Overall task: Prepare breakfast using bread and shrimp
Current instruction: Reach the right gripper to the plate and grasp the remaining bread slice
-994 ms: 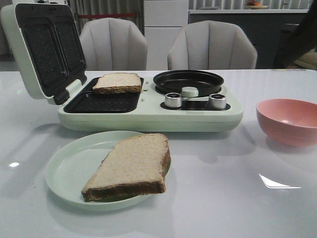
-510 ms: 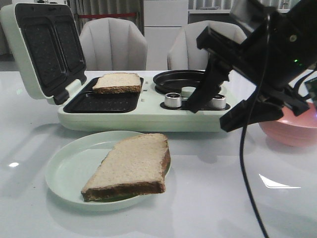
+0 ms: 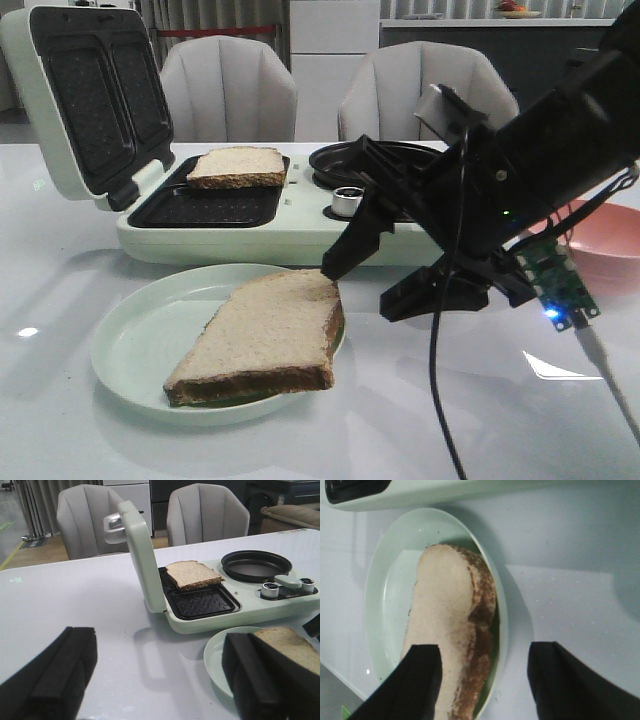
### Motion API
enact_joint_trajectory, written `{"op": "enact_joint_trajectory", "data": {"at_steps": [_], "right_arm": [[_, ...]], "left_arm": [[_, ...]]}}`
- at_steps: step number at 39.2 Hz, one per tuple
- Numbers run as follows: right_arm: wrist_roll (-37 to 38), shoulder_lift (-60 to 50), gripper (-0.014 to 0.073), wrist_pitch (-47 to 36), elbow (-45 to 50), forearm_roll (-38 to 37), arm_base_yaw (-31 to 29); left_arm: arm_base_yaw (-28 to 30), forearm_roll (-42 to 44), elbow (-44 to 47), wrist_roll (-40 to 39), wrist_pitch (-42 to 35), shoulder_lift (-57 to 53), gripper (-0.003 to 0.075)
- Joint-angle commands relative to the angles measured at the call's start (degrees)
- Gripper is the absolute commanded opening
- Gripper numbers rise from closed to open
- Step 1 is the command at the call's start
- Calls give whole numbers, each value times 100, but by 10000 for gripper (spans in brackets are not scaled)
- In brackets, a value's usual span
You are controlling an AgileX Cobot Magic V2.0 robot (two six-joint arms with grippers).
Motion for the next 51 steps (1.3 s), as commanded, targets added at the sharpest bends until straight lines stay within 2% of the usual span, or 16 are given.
{"op": "enact_joint_trajectory", "data": {"at_steps": [1, 22, 37, 39, 44, 50, 51], "right_arm": [[-415, -52, 484, 106, -177, 622, 36], [-1312, 276, 484, 117, -214, 1521, 81], [-1559, 733, 484, 482, -919, 1529, 81], [-1559, 762, 468, 466, -978, 1529, 81], [-1559, 762, 351, 348, -989, 1494, 81], [-1559, 762, 123, 423, -989, 1291, 81], [-1565, 757, 130, 432, -989, 1291, 81]], "left_arm": [[3, -11, -141, -60, -462, -6, 562], [3, -11, -141, -60, -462, -17, 562], [3, -11, -141, -60, -462, -17, 562], [3, -11, -141, -60, -462, -17, 562], [3, -11, -141, -60, -462, -17, 562], [3, -11, -141, -60, -462, -17, 562], [3, -11, -141, -60, -462, -17, 562]]}}
